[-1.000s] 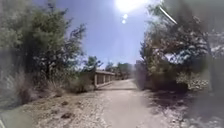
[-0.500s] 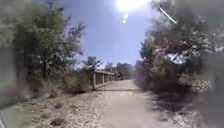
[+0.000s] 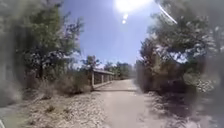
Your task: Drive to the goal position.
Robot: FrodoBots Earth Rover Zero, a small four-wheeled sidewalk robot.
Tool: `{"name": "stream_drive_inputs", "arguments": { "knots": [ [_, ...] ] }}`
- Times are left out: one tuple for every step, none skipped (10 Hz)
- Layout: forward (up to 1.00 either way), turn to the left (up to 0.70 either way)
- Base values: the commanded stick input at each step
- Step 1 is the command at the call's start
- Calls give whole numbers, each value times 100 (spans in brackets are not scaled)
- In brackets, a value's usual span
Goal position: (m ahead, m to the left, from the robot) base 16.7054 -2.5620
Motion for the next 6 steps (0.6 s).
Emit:
{"name": "stream_drive_inputs", "arguments": {
  "knots": [
    [44, 2],
    [44, 2],
    [44, 2],
    [44, 2],
    [44, 2],
    [44, 2]
  ]
}}
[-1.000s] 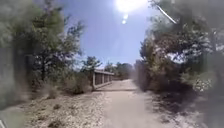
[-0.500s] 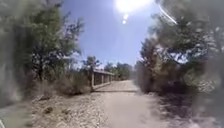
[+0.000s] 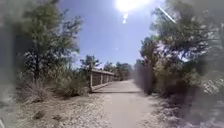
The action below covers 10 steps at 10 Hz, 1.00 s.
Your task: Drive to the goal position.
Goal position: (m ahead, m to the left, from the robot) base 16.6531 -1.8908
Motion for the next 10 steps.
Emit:
{"name": "stream_drive_inputs", "arguments": {
  "knots": [
    [44, 2],
    [44, 2],
    [44, 2],
    [44, 2],
    [44, 2],
    [44, 2],
    [44, 2],
    [44, 2],
    [44, 2],
    [44, 2]
  ]
}}
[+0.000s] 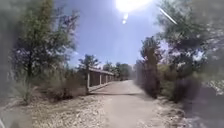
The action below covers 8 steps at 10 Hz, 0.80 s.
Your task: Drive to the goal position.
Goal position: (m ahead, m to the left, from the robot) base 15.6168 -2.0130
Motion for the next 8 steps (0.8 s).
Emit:
{"name": "stream_drive_inputs", "arguments": {
  "knots": [
    [44, 2],
    [44, 2],
    [44, 2],
    [44, 2],
    [44, 2],
    [44, 2],
    [44, 2],
    [44, 2]
  ]
}}
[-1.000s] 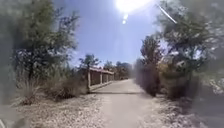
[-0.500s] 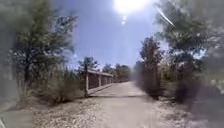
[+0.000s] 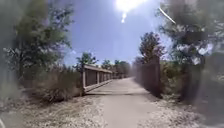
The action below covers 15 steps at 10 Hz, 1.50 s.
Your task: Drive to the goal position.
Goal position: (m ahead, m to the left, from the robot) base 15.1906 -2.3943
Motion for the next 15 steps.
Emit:
{"name": "stream_drive_inputs", "arguments": {
  "knots": [
    [44, 2],
    [44, 2],
    [44, 2],
    [44, 2],
    [44, 2],
    [44, 2],
    [44, 2],
    [44, 2],
    [44, 2],
    [44, 2],
    [44, 2],
    [44, 2],
    [44, 2],
    [44, 2],
    [44, 2]
  ]
}}
